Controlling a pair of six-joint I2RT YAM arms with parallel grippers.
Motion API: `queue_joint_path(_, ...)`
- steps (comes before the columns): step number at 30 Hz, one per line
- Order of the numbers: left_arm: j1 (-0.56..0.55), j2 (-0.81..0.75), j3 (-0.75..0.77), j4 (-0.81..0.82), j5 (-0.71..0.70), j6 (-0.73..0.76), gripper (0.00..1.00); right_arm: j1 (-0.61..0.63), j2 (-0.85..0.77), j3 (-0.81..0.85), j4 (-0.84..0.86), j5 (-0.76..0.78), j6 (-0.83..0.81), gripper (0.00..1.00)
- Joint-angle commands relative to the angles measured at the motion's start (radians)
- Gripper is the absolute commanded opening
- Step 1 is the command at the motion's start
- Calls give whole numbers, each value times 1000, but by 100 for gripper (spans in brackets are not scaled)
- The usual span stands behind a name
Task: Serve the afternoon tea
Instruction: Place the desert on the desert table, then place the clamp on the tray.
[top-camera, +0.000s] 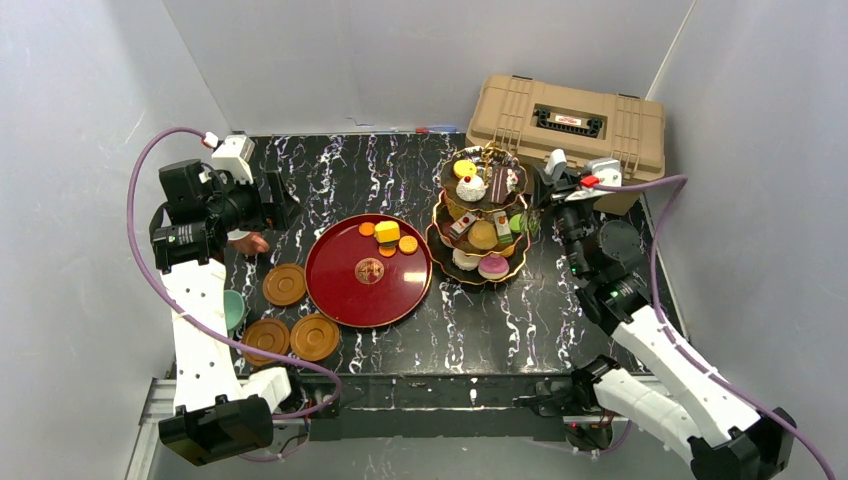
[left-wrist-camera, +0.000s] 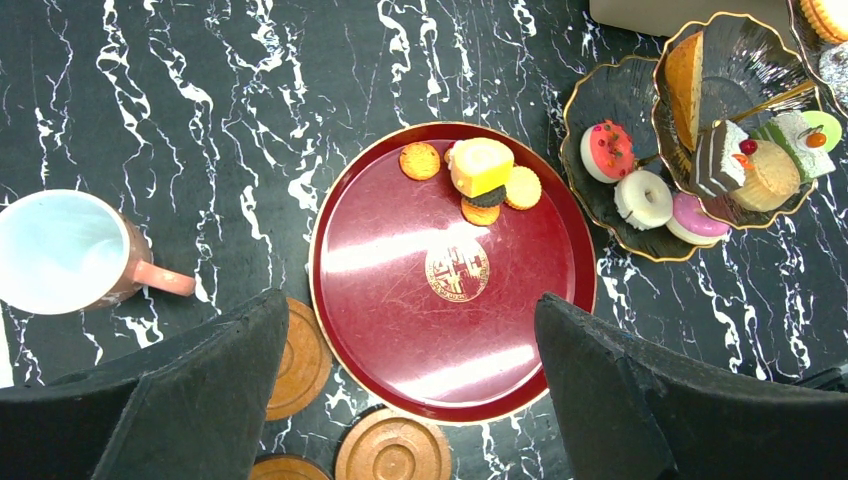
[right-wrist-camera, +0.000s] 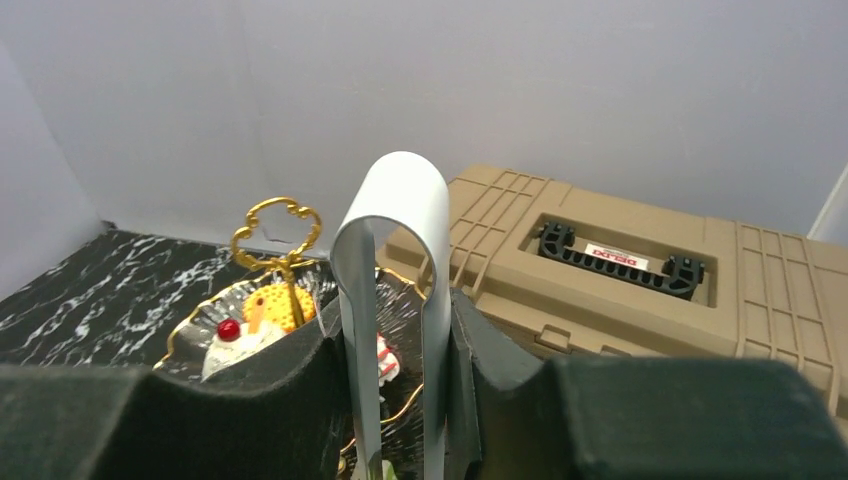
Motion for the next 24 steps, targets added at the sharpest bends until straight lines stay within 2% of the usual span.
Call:
queue_joint_path(1, 4, -14, 29, -23, 33, 7, 91, -3, -82, 103, -161, -150, 35, 11)
queue_joint_path(5, 4, -13, 28, -24, 41, 3, 90, -4, -78, 199, -341, -393, 62, 6)
queue_joint_path(9, 4, -12, 27, -24, 39, -1, 90, -2, 32, 356, -507, -640, 132, 3)
queue_joint_path(13, 4, 4, 29, -27, 24, -15, 91, 9, 160, 413, -508, -771, 215, 1)
queue_joint_path(15, 3, 21, 31, -26, 11, -23, 91, 75, 235, 436, -506, -746, 205, 1)
queue_joint_path(19, 4, 78, 77, -39, -7, -39, 90, 354, 447, 536, -564, -561, 97, 1)
queue_joint_path(24, 4, 101, 125, -43, -37, -49, 91, 460, 696, 655, -527, -535, 71, 1)
